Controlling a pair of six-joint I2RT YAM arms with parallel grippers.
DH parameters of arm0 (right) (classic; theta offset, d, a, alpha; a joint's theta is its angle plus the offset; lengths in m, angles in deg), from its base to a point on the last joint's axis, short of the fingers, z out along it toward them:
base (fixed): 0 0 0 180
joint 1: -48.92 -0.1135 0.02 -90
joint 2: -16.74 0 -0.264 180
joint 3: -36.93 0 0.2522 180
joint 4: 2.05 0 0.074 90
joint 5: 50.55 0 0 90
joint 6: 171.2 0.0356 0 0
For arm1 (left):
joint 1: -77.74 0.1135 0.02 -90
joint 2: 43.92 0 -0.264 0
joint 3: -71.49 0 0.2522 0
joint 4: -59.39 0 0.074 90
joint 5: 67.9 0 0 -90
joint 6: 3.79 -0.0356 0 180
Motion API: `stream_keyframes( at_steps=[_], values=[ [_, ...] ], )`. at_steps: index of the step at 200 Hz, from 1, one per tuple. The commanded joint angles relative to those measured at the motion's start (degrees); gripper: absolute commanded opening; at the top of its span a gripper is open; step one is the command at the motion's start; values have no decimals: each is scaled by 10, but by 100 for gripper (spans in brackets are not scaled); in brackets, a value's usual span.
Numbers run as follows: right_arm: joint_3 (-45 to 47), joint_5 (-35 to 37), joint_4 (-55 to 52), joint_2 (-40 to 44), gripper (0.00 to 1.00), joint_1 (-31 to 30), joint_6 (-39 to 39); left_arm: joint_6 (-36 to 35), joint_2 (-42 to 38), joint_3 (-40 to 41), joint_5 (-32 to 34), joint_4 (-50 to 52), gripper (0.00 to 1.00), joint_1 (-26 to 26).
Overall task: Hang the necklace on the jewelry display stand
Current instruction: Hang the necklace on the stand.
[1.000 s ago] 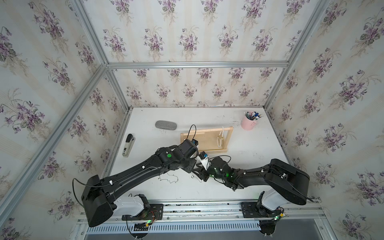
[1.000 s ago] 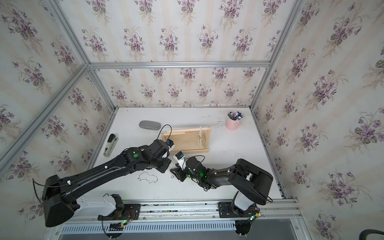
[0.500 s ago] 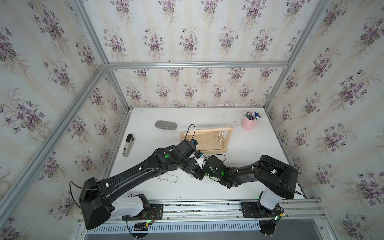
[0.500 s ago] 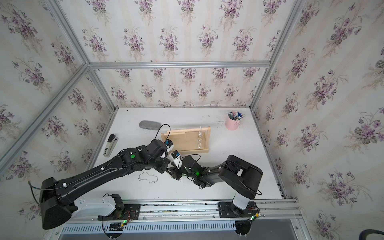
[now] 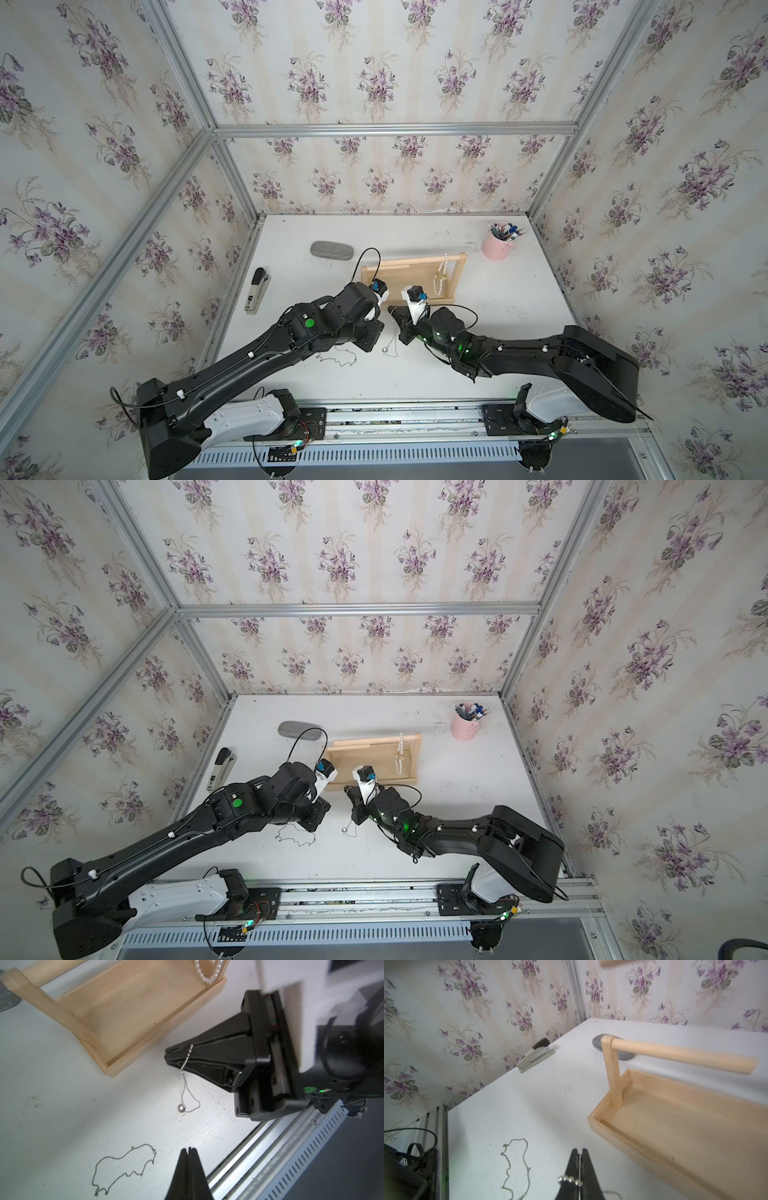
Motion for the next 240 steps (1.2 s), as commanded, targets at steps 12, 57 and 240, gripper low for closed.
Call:
stream_keyframes(
  at_steps=[12, 57, 240],
  values=[
    [-46, 39, -116, 81, 0, -7, -44, -20, -18, 11, -12, -32, 0, 0],
    [-202, 51, -350, 129, 0, -11, -92, -55, -82, 55, -13, -131, 21, 0],
    [-504, 129, -674, 12, 0, -19, -27, -66, -48, 29, 61, -391, 41, 49]
  ],
)
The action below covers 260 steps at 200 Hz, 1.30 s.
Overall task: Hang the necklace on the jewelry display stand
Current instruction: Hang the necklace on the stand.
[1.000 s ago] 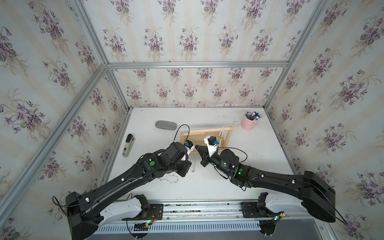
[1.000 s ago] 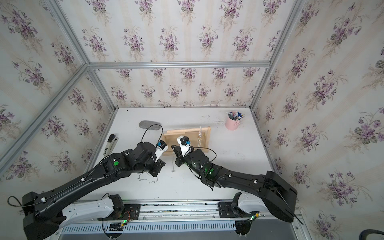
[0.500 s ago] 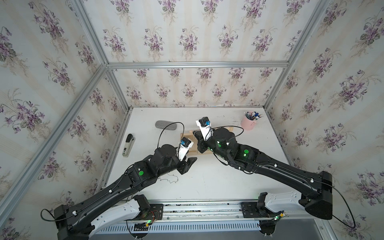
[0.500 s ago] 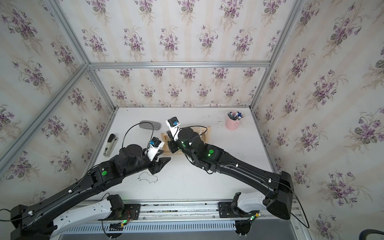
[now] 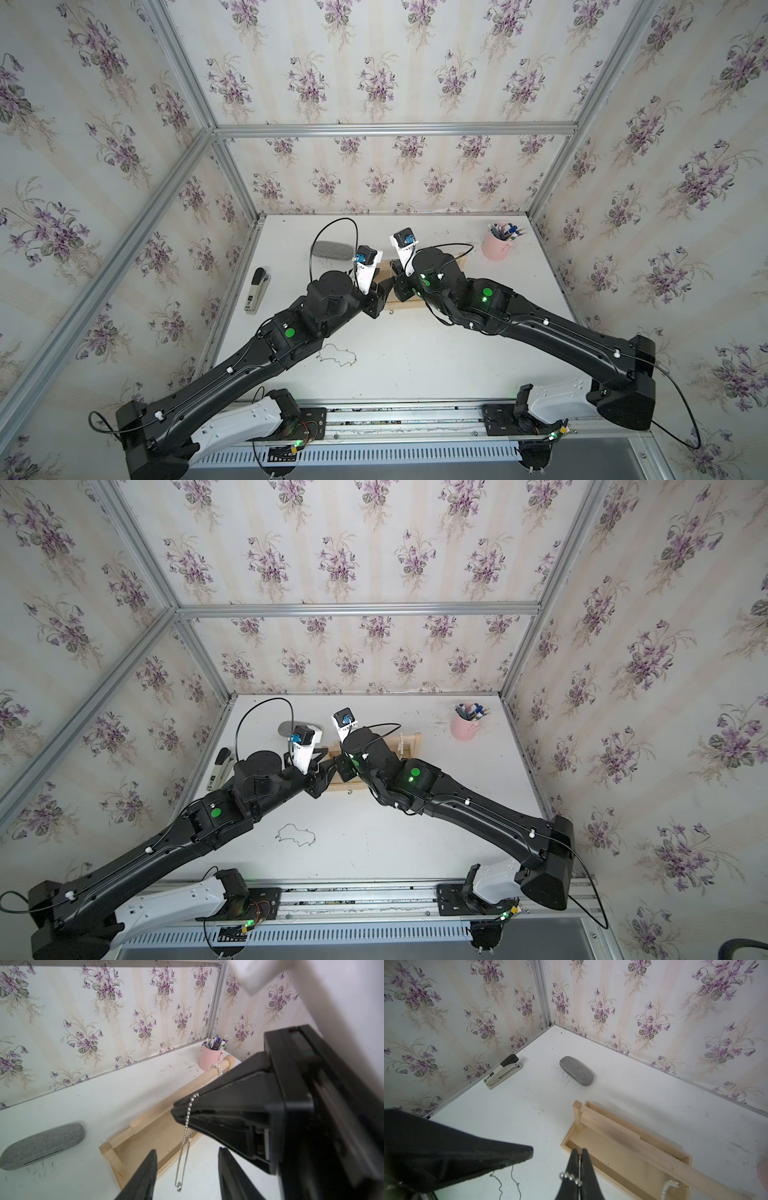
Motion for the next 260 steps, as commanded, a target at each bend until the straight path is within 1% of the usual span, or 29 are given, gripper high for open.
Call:
stream_keyframes(
  at_steps=[1, 20, 52, 75, 90, 130, 151, 168, 182, 198, 222, 248, 260],
  values=[
    [-7, -11, -5, 0, 0, -2, 16, 18, 16, -4, -27, -43, 41, 19],
    [-12, -16, -7, 2, 0, -1, 18, 22, 35, -9, -40, -49, 39, 29],
    [-15, -20, -10, 6, 0, -1, 20, 29, 52, -8, -55, -68, 31, 40],
    [-14, -19, -10, 12, 0, -1, 21, 27, 61, -9, -76, -79, 31, 44],
    [-14, -18, -8, 16, 0, -1, 22, 26, 67, -11, -77, -84, 32, 45],
    [-17, -33, -12, 33, 0, -1, 27, 19, 96, -36, -76, -78, 26, 55],
    [-19, -10, -18, 36, 0, -1, 23, 21, 97, -39, -92, -84, 16, 58],
    [-15, -16, -11, 44, 0, -1, 24, 19, 93, -36, -91, -92, 12, 59],
    [-19, -27, -3, 48, 0, -1, 24, 22, 86, -43, -94, -84, 0, 62],
    [-42, -26, -8, 46, 0, -1, 3, 4, 79, -69, -122, -57, 0, 63],
    [-65, -9, -22, 38, 0, 0, -11, -29, 72, -119, -121, 23, 0, 63],
    [-50, 0, -11, 38, 0, 0, -16, -36, 42, -104, -55, 54, 0, 64],
    [-58, -10, -12, 30, 0, 1, -24, -50, 36, -113, -46, 79, 0, 64]
  ],
)
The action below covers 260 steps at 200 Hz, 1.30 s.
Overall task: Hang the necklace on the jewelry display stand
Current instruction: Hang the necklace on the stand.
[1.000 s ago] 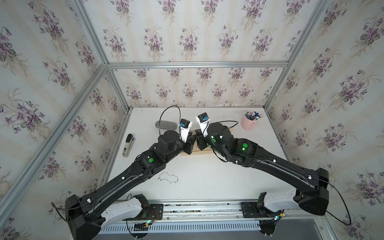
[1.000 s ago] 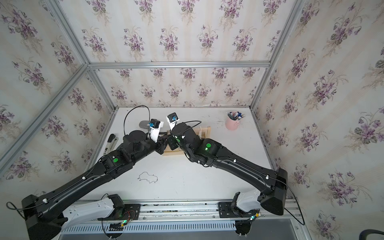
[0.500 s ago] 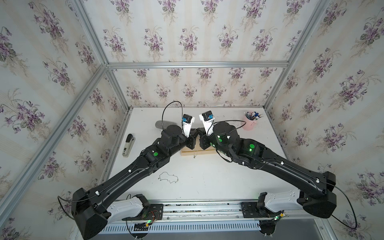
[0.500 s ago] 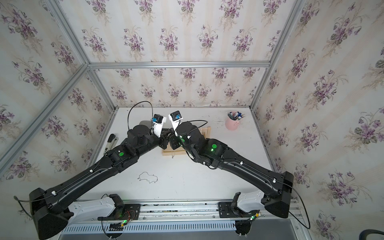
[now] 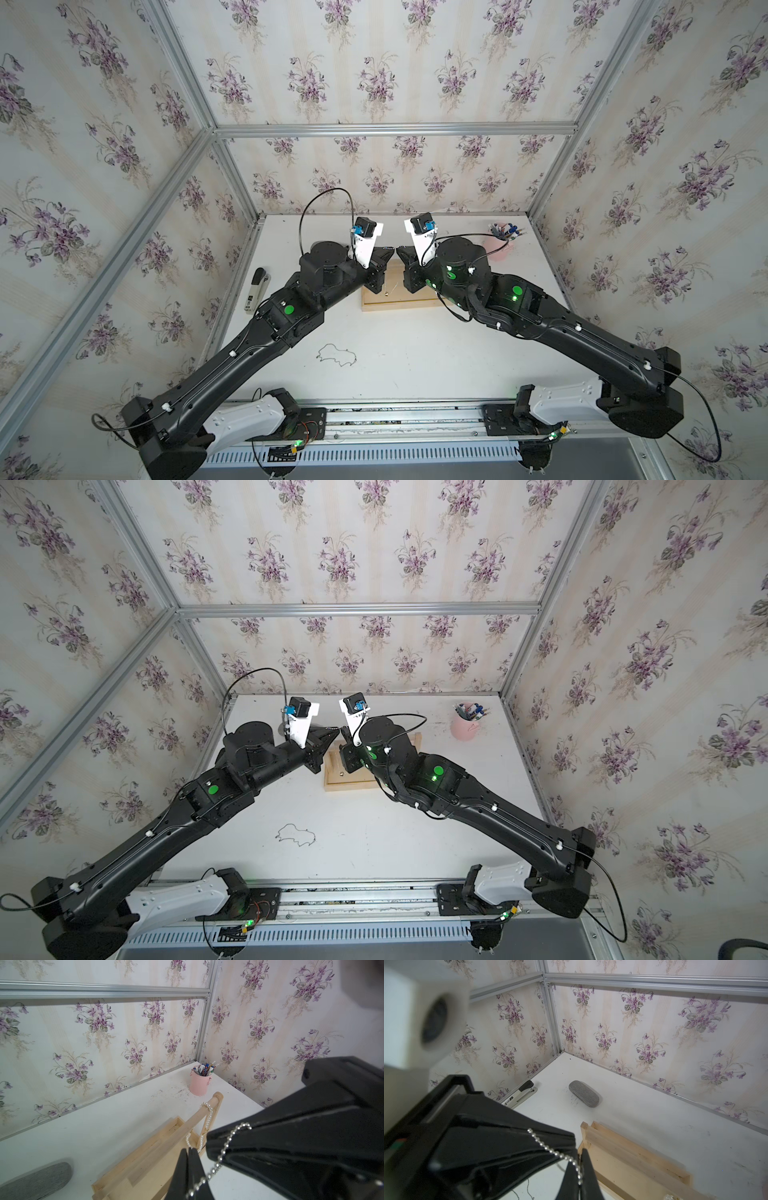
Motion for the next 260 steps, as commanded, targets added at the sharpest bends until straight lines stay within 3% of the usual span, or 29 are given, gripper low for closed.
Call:
stream_keyframes(
  at_steps=[1, 39, 69, 95, 119, 148, 198, 260],
  values=[
    [-6, 2, 5, -10, 0, 1, -19, -33, -11, -7, 45, 64, 0, 1],
    [-10, -15, 33, -30, 1, 21, -29, -67, -22, -36, 33, 143, 0, 2],
    [7, -68, 85, -36, 4, 37, -43, -78, -16, -83, -35, 211, 0, 2],
    [-7, -155, 102, -59, 5, 68, -58, -65, -21, -101, -64, 231, 0, 2],
    [-23, -259, 112, -84, 8, 97, -64, -42, -32, -101, -49, 232, 0, 2],
    [-22, -332, 144, -107, 8, 113, -55, -29, -40, -102, -38, 233, 0, 3],
    [26, -326, 261, -124, 8, 115, -63, -28, -13, -110, -26, 252, 0, 7],
    [-14, -339, 269, -184, 7, 140, -76, -23, 19, -98, -11, 248, 0, 18]
  ],
)
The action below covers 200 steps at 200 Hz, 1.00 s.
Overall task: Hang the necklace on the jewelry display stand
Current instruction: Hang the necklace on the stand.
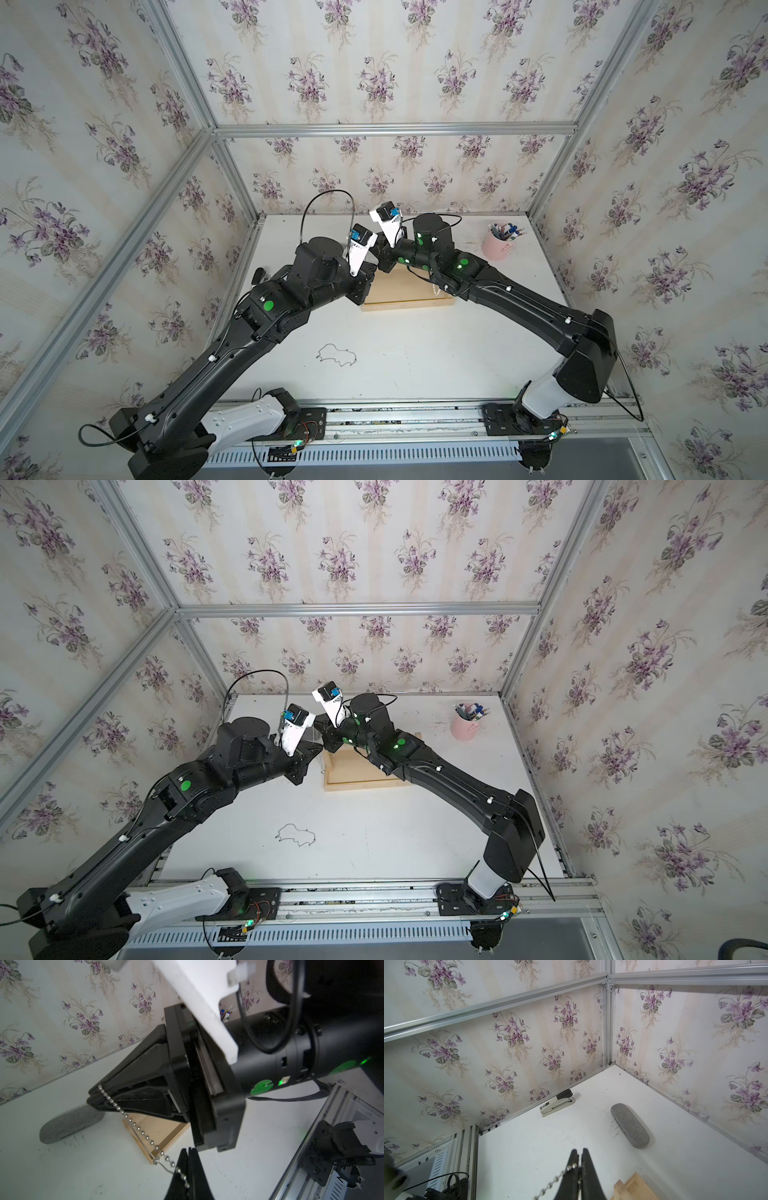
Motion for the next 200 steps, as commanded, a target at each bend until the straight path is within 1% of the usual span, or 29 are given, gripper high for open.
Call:
stream_keyframes(
  at_steps=[1, 26, 60, 134, 157, 162, 168, 200],
  values=[
    [-9, 7, 29, -12, 7, 13, -14, 3, 5, 3, -6, -8, 0, 4],
    [-8, 5, 33, -19, 7, 34, -26, 0, 16, 10, -13, -20, 0, 14],
    [-9, -7, 22, -31, 7, 63, -27, 4, 45, 14, -46, -42, 0, 29],
    [41, -2, 11, 9, 7, 93, -32, 16, 96, 5, -113, -78, 2, 33],
    [72, 5, 17, 31, 7, 102, -28, 29, 112, 9, -160, -103, 0, 32],
    [78, 7, 18, 35, 7, 104, -28, 33, 117, 10, -162, -108, 0, 31],
    [84, 11, 16, 40, 7, 106, -29, 37, 125, 10, -183, -112, 0, 29],
    [117, 27, 16, 67, 7, 119, -25, 37, 165, -5, -181, -118, 0, 1]
  ],
)
